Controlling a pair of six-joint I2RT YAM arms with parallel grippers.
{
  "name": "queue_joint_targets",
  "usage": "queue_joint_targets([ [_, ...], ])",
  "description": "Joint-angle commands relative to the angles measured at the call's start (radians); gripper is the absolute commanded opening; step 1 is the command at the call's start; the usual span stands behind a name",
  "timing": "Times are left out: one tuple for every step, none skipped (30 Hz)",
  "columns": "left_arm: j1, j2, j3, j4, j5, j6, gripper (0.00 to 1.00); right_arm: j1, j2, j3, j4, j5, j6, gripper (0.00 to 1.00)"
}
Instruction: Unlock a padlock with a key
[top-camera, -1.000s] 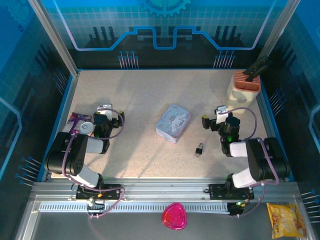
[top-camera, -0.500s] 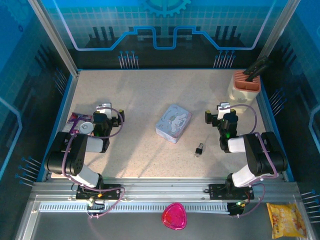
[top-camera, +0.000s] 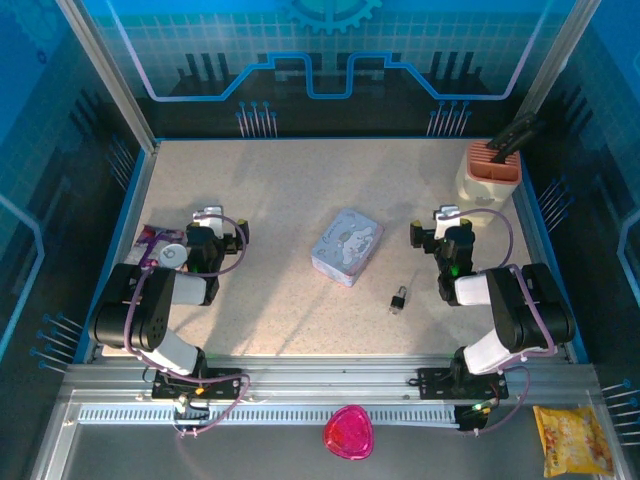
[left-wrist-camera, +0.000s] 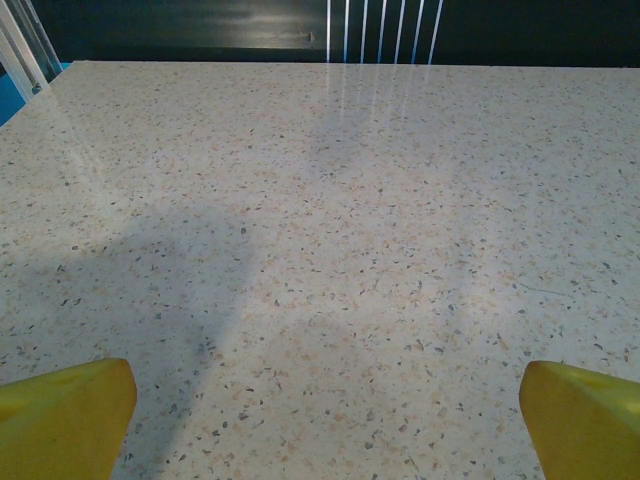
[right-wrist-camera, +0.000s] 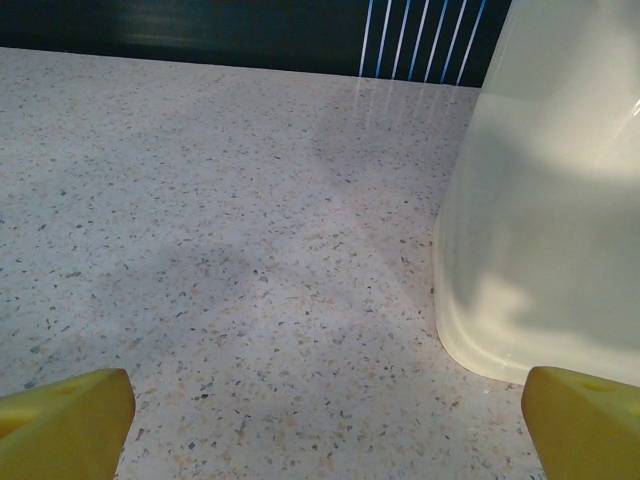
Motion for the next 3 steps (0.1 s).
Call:
queue_joint_targets([
  [0.006, -0.002, 0.014, 0.001, 0.011, -0.025, 0.99, -0.004, 0.001, 0.011, 0.014, 0.003, 0.011, 1.00],
  [0.006, -0.002, 0.013, 0.001, 0.011, -0.025, 0.99, -0.002, 0.001, 0.007, 0.022, 0.006, 0.010, 1.00],
  [0.006, -0.001, 0.013, 0.001, 0.011, -0.024, 0.99, 0.000, 0.003, 0.003, 0.033, 0.015, 0.013, 1.00],
])
